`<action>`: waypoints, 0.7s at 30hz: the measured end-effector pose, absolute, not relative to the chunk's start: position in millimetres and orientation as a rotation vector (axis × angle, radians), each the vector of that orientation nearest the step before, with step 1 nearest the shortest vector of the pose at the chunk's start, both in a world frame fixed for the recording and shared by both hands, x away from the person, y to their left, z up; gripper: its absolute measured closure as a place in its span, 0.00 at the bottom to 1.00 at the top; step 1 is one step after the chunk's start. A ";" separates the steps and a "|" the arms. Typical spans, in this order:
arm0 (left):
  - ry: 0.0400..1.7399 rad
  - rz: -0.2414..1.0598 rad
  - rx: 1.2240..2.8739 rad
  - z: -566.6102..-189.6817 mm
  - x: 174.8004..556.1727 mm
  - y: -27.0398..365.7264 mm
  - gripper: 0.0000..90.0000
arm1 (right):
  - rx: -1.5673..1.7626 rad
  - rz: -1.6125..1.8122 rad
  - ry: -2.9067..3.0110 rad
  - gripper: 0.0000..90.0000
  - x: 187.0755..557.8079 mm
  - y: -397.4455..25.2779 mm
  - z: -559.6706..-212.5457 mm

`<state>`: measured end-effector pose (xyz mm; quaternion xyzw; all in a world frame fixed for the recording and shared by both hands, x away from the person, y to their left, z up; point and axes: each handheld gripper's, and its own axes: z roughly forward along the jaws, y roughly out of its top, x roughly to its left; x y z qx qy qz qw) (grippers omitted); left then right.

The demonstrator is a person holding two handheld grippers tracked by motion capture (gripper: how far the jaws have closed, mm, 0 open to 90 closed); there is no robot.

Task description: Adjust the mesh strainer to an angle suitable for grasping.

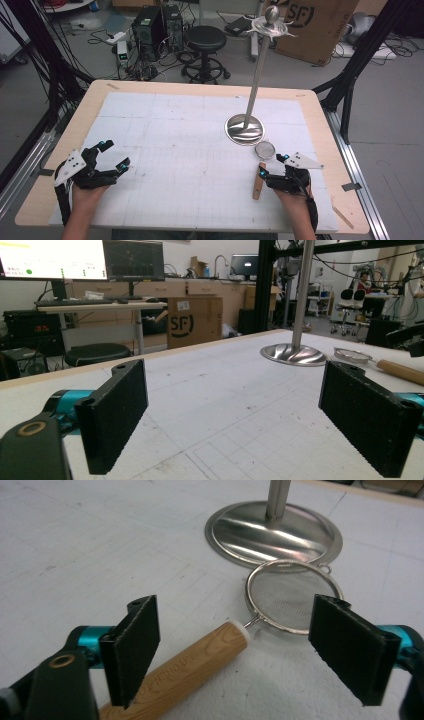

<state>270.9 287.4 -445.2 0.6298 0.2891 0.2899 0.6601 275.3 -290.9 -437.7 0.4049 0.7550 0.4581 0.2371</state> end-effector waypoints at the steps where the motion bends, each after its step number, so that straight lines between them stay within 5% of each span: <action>1: 0.654 0.656 1.425 -445.1 270.8 287.3 0.14 | 1.126 1.252 2.075 0.23 275.8 -289.5 -438.1; 21: 0.648 0.656 1.445 -445.6 270.5 286.2 0.14 | 1.141 1.097 2.242 0.29 281.6 -269.2 -447.0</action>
